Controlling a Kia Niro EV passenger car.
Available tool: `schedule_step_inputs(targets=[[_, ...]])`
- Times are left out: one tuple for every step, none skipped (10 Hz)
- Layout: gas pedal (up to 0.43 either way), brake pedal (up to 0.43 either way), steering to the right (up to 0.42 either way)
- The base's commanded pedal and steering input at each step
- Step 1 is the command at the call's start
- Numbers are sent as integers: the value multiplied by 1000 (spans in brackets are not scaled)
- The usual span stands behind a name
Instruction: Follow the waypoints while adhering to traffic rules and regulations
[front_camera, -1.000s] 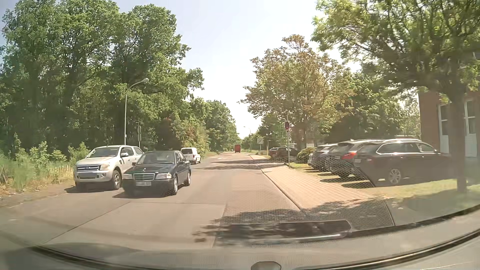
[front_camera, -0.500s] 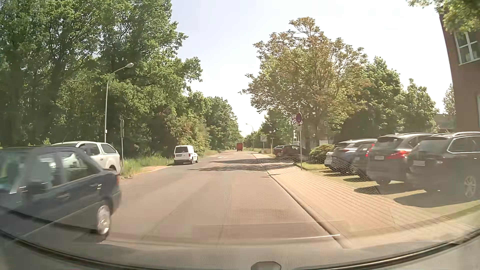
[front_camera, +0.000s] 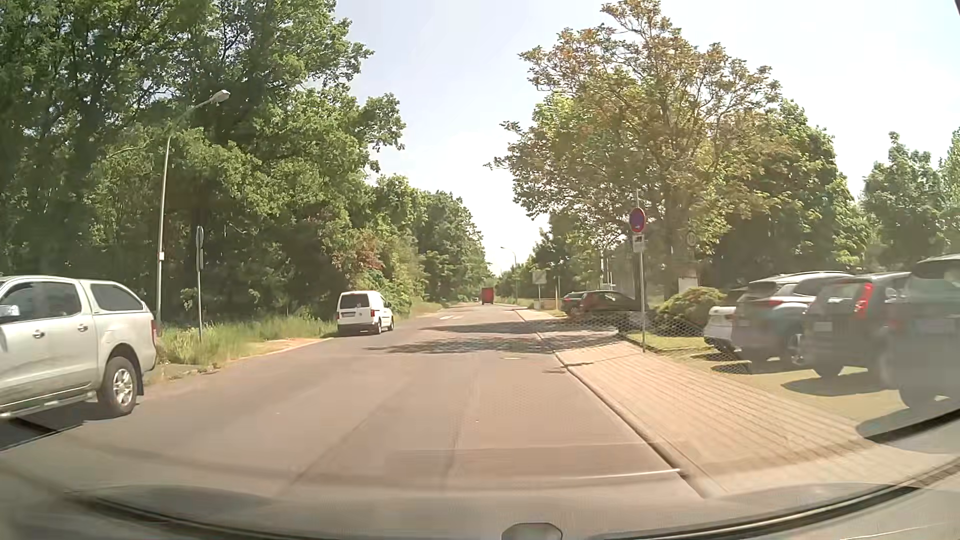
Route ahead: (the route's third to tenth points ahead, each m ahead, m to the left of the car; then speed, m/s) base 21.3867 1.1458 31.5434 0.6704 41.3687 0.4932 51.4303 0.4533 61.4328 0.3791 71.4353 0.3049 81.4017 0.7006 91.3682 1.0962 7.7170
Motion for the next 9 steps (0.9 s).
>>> schedule_step_inputs(targets=[[47, 0, -18], [47, 0, -17], [47, 0, -17], [47, 0, -13], [47, 0, -5], [47, 0, -2], [47, 0, -3], [47, 0, -1], [59, 0, 3]])
